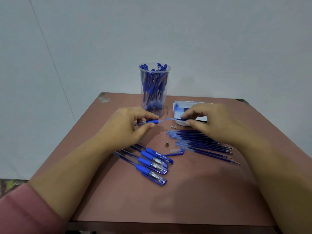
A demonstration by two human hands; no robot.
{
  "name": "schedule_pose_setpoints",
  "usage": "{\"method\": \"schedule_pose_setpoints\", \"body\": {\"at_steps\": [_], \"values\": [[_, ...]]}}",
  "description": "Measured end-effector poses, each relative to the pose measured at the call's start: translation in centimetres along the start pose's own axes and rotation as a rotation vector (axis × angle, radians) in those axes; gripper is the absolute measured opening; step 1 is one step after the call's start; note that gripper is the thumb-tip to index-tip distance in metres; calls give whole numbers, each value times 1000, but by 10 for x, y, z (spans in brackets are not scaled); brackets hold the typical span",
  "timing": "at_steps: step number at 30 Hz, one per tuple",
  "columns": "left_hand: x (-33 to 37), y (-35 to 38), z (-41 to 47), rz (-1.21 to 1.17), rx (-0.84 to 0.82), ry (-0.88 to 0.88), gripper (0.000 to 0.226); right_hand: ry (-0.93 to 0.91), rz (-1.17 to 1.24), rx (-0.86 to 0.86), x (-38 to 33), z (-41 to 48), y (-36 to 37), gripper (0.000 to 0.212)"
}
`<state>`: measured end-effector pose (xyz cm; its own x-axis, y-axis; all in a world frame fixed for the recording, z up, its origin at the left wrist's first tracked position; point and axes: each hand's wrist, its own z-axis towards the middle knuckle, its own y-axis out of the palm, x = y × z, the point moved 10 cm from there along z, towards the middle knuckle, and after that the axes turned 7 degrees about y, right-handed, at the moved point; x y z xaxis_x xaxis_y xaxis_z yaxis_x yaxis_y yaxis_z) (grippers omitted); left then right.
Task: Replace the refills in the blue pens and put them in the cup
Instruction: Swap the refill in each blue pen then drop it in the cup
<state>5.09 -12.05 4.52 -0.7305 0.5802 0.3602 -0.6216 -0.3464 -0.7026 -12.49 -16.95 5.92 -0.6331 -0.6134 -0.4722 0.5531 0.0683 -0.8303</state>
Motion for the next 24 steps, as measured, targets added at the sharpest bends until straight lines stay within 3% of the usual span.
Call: {"method": "schedule_pose_setpoints", "body": {"at_steps": [24], "values": [[-6,0,0,62,-1,13,23,-15,100,-66,-14,-3,11,32]]}}
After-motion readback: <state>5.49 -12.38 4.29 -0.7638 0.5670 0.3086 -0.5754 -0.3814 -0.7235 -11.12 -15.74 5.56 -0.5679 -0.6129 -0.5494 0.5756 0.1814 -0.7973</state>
